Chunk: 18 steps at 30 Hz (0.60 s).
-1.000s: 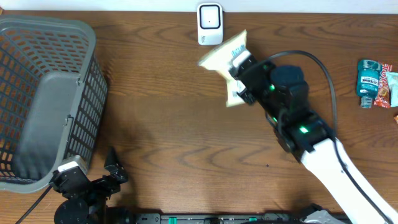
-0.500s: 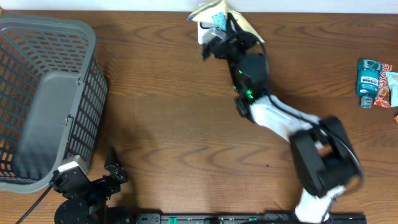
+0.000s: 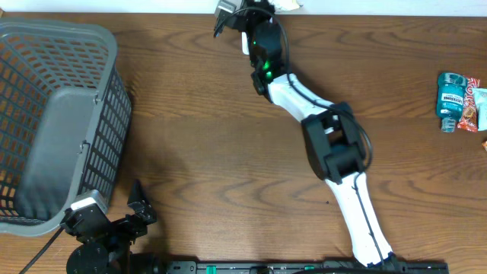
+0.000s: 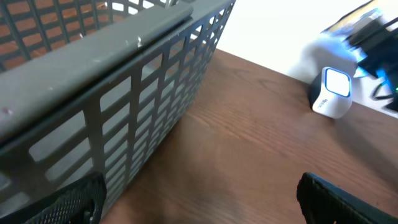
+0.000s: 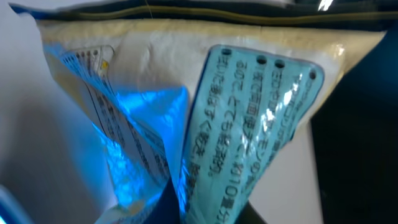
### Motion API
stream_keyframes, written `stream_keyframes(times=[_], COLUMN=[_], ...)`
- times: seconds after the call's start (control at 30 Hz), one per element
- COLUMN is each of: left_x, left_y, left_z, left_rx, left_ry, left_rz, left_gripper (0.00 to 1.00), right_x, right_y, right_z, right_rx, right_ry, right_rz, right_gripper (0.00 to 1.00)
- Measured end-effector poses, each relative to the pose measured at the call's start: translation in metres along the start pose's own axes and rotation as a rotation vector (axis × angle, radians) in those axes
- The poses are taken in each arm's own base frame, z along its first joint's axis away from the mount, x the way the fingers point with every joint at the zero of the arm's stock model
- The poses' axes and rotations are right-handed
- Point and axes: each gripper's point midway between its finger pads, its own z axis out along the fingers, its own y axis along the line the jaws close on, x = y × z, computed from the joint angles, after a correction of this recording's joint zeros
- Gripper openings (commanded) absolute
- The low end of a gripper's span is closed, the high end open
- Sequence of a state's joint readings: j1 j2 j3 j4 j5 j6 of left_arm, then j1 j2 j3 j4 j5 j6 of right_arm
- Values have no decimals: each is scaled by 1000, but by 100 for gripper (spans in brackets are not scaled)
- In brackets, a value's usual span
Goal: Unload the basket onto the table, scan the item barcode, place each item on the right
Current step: 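Hold the snack bag in front of the scanner window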
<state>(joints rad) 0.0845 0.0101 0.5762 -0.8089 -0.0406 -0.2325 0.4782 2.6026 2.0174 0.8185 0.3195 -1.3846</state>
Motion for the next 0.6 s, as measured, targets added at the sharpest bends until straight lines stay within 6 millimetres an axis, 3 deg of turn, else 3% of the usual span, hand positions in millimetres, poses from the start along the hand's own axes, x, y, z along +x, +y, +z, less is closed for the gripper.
stream_keyframes(times=[0.13,0.23,0.43,0.6], left_x=[0,0,0,0], left_y=[0,0,0,0], left_z=[0,0,0,0], left_rx=[0,0,0,0], left_ry=[-1,-1,-1,-1], left_rz=[0,0,0,0], left_gripper=[98,98,98,98], right_x=[4,-5,-17,-3], right_y=[54,78,83,88], right_z=[-5,-12,-16,-20], right_rx=[-79,-144,-160,-279], right_ry=[13,10,15,103], right_rz=[-95,-138,-149,-194], right_gripper=[1,1,1,1])
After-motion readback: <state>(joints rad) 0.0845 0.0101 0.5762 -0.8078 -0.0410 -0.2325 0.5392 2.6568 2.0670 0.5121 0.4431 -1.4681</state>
